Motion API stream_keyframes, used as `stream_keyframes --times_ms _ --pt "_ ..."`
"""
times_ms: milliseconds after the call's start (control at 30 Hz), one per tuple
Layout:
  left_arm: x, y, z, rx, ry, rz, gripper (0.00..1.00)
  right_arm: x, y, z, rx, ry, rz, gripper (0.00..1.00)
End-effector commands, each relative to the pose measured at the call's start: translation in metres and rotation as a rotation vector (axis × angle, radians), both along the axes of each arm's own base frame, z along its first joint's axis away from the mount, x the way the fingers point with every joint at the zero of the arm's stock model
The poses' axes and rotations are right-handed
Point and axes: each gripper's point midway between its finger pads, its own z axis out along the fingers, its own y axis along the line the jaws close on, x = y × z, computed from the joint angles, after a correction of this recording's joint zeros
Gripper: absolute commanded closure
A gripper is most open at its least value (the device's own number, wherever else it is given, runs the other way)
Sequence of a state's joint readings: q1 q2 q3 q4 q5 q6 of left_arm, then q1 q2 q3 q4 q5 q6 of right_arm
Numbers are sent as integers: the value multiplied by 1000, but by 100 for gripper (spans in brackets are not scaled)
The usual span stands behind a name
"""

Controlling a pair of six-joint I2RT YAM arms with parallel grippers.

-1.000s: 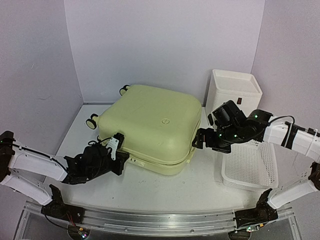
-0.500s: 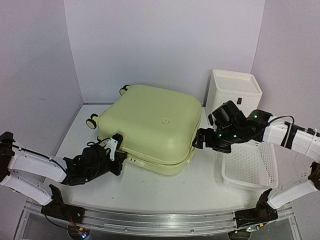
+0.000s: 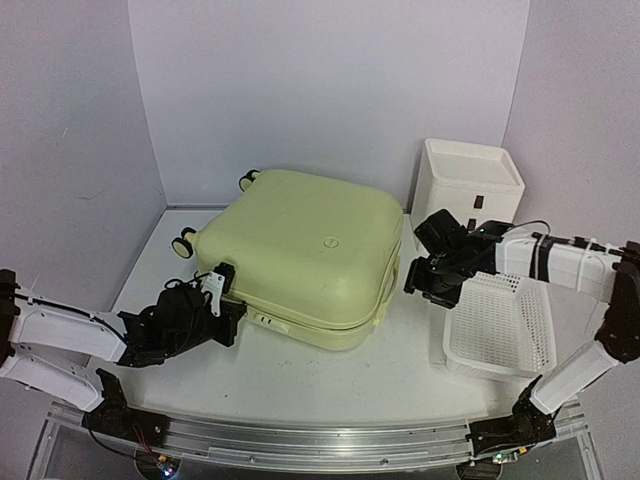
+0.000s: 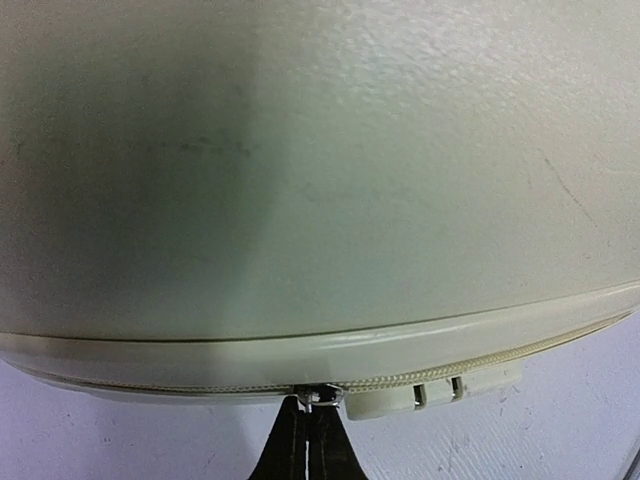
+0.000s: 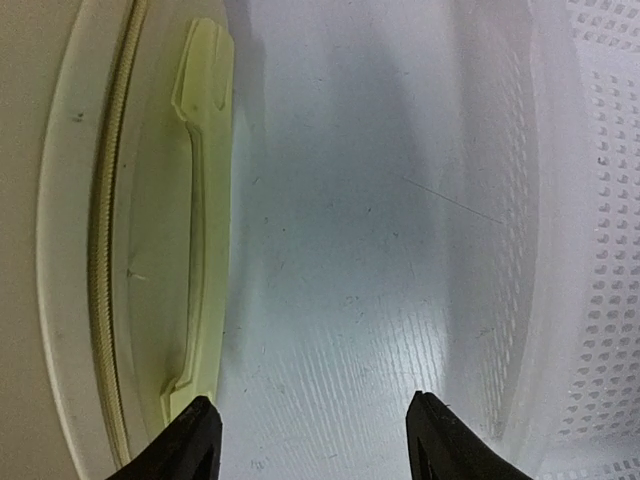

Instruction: Open, take out, and arrange the luggage

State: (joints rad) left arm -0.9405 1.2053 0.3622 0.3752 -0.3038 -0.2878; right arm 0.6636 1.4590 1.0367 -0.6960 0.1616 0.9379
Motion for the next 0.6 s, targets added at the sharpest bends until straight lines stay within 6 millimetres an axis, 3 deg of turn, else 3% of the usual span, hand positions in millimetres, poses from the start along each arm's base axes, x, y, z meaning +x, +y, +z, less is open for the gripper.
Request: stream_keyframes --times_ms 0,367,567 --pt "12 15 6 -22 7 84 100 32 22 -1 47 -37 -55 35" --pt "10 27 4 -19 5 84 100 61 32 -28 51 -62 -113 38" --pt "12 27 19 -42 -42 48 100 71 47 -49 94 -62 -100 41"
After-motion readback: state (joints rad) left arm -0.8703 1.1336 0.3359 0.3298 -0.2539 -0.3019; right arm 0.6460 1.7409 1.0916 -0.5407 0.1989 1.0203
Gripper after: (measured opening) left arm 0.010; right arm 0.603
